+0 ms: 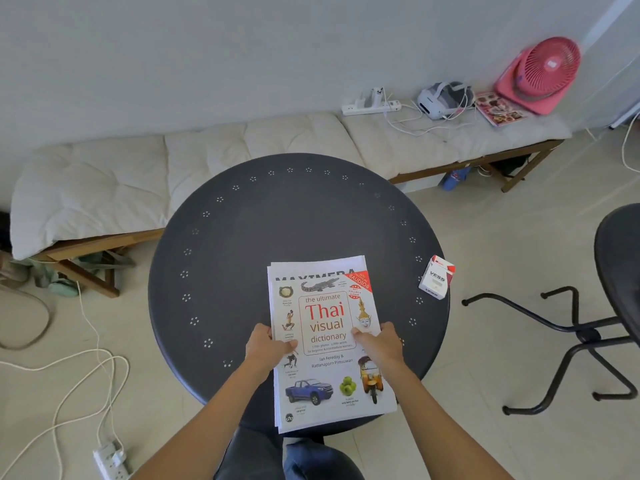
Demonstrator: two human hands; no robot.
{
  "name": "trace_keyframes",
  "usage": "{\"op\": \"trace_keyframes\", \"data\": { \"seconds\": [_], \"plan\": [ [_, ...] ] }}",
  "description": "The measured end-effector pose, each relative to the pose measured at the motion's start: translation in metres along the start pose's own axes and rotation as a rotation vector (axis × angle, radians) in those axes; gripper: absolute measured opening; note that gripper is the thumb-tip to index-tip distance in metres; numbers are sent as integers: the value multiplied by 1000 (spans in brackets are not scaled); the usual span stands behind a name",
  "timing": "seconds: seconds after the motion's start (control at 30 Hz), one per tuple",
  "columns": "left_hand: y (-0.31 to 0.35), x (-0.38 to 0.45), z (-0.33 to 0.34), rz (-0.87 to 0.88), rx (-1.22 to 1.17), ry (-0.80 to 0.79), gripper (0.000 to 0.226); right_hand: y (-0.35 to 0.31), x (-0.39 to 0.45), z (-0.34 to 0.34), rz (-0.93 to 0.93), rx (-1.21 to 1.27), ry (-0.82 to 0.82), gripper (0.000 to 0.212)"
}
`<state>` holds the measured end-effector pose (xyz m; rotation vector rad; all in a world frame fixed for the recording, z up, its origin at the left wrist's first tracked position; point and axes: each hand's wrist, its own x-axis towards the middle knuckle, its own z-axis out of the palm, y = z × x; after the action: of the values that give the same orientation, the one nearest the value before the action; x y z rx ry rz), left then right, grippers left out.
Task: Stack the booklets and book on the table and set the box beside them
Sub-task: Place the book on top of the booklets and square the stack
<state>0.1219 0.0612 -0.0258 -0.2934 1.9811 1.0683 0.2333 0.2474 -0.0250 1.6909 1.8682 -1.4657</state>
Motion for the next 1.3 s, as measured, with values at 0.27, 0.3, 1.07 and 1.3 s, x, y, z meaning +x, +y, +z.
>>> {"op": "trace_keyframes", "data": {
  "seconds": [0.27, 0.3, 1.07, 1.3],
  "plan": [
    [23, 0, -18, 185, 18, 78, 38, -19, 2, -9, 10, 122, -178, 43],
    [28, 0, -20, 189, 16, 78, 38, -24, 2, -9, -6, 125, -206, 39],
    [115, -7, -101, 537, 1, 313, 38, -157, -33, 13, -713, 15, 70, 43],
    [111, -5, -103, 532, -5, 307, 42, -151, -29, 23, -703, 31, 60, 46]
  ]
}}
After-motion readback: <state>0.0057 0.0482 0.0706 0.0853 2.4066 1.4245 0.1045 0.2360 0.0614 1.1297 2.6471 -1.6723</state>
